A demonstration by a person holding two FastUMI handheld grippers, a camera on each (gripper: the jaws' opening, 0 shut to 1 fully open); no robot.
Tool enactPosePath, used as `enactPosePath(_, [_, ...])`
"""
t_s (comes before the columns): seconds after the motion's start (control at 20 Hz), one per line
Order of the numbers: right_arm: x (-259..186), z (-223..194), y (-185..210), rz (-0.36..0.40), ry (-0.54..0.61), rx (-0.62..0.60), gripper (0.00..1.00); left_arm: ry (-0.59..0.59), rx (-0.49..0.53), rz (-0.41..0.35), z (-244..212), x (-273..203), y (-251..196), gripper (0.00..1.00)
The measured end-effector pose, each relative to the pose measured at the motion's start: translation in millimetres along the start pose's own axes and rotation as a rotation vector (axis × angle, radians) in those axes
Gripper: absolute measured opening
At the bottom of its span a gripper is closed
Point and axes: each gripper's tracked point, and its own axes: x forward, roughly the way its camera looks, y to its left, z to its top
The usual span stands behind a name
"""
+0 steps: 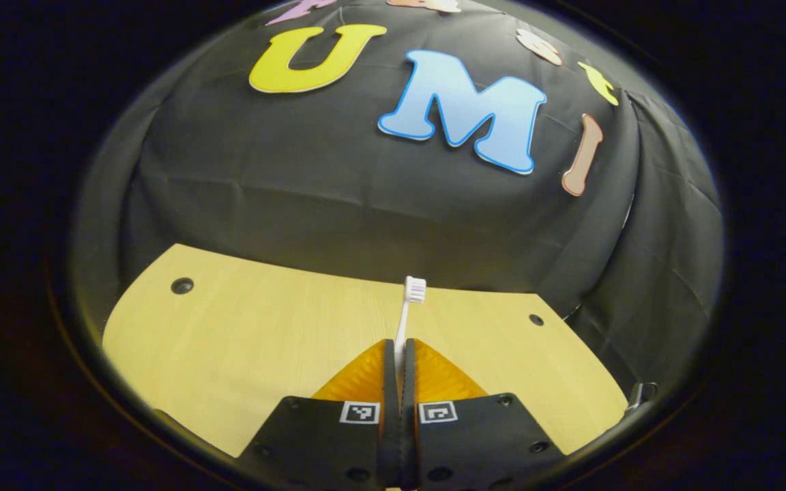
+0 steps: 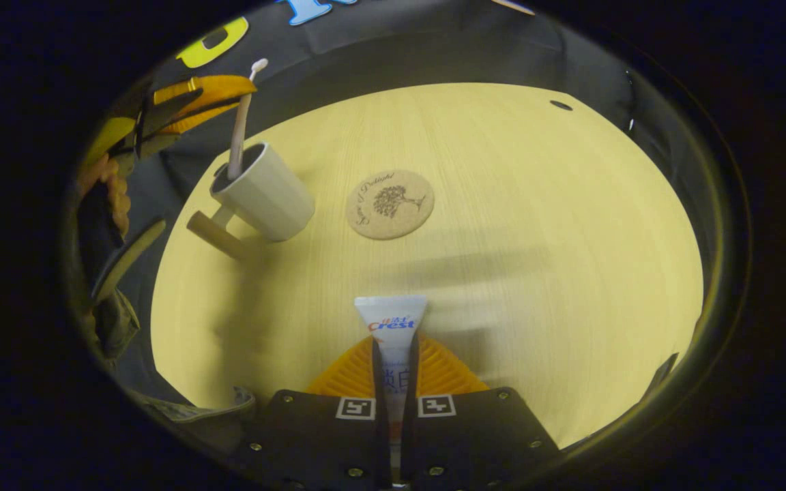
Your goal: Put the toothbrush and toothpaste on the desktop into the cup, then pick up the cup and place it on the coaster on the desktop.
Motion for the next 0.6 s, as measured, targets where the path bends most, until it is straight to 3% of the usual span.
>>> enactPosePath(0.2, [-18, 44, 7, 0.019, -0.088, 0.013, 0.08, 0.019, 0.016, 0.023, -12, -7, 8, 0.05])
enactPosePath(0.25, [-23, 57, 11, 0.029, -0.113, 0.010, 0.08, 0.030, 0.022, 0.027, -17, -11, 10, 0.17])
enactPosePath(0.3, [-27, 71, 17, 0.040, -0.139, 0.008, 0.08, 0.041, 0.020, 0.017, -19, -13, 9, 0.10])
enactPosePath(0.35, [-32, 85, 23, 0.051, -0.164, 0.002, 0.08, 0.054, 0.019, 0.011, -25, -15, 9, 0.17])
enactPosePath(0.6, [-48, 155, 53, 0.117, -0.287, 0.027, 0.09, 0.074, 0.026, 0.036, -34, -29, 20, 0.10])
